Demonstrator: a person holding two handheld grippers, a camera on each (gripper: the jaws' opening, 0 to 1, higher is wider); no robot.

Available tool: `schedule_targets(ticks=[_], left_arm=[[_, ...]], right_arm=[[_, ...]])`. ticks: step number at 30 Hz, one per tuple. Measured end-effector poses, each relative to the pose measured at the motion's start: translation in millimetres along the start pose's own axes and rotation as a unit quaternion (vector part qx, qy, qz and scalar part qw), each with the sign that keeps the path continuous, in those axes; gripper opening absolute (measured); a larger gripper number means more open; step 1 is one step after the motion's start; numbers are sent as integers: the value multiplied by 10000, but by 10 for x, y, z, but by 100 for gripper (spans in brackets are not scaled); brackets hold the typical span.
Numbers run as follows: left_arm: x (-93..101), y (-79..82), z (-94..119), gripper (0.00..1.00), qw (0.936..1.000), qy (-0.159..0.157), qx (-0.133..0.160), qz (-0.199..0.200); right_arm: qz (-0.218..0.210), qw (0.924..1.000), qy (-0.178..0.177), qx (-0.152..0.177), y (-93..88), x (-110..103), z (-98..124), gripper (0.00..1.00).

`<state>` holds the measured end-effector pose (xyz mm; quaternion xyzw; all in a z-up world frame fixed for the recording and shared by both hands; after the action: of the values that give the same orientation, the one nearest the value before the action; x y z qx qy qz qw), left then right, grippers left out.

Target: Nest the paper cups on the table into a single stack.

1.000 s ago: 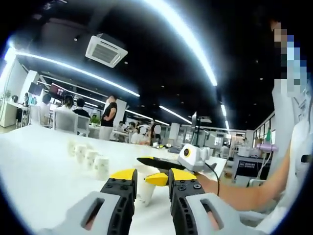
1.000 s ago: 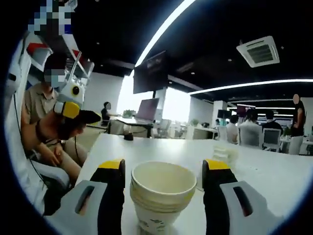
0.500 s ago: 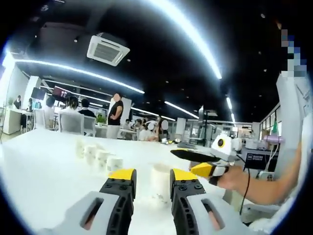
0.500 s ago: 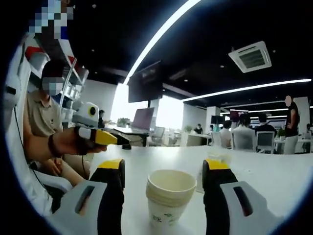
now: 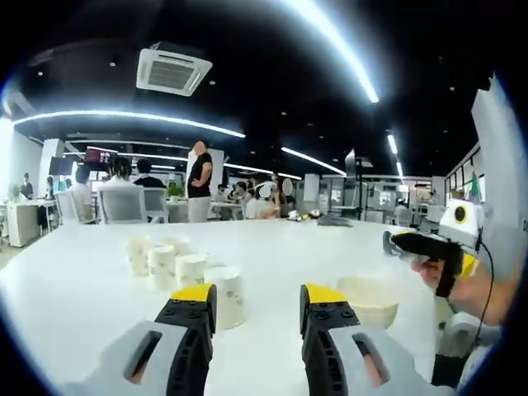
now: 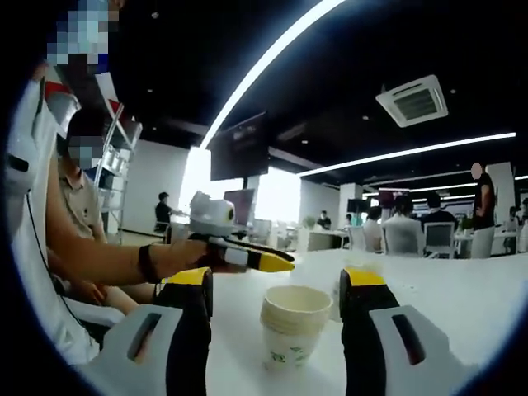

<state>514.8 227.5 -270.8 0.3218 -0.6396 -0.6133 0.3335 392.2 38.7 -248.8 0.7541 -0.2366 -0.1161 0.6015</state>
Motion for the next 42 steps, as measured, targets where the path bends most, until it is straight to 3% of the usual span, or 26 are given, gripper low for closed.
schedule_targets(ticks=[7,14,19,27,34,37,42], left_arm=[[-290,-313,-415,54,9987,247,-411,-183],[-380,-562,-693,58,9958,379,-828,-74],[-386,-648,-840,57,9939,370,-1025,-169],[-358,-597,-970,55,9934,372,-1045,-303],[-361,-602,-1021,42,9931,414,-1060,-298],[-355,-601,-1011,42,9929,411,-1071,-305],[-285,-434,-897,41,9946,323,-951,-270]], right_arm=[[87,9999,-56,78,110,-24,120,65],[146,9996,-186,120,167,15,243,64],[162,9994,-252,143,194,14,298,64],[193,9990,-351,184,233,61,375,64],[189,9988,-394,211,240,85,409,64],[184,9987,-420,220,240,97,427,64],[156,9987,-424,253,240,115,426,64]])
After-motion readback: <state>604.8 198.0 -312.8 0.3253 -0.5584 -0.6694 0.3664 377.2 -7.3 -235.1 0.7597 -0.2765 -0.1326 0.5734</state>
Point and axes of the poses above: the point that each gripper's makers call its tool centre point, and the gripper's own axes: z roughly backward along the fingers, x roughly to its right, y roughly out of its top, the point moved 5 cm from there along z, roughly backward along the fingers, and after that the axes turned 5 degrees about x, right-handed, at the moved point
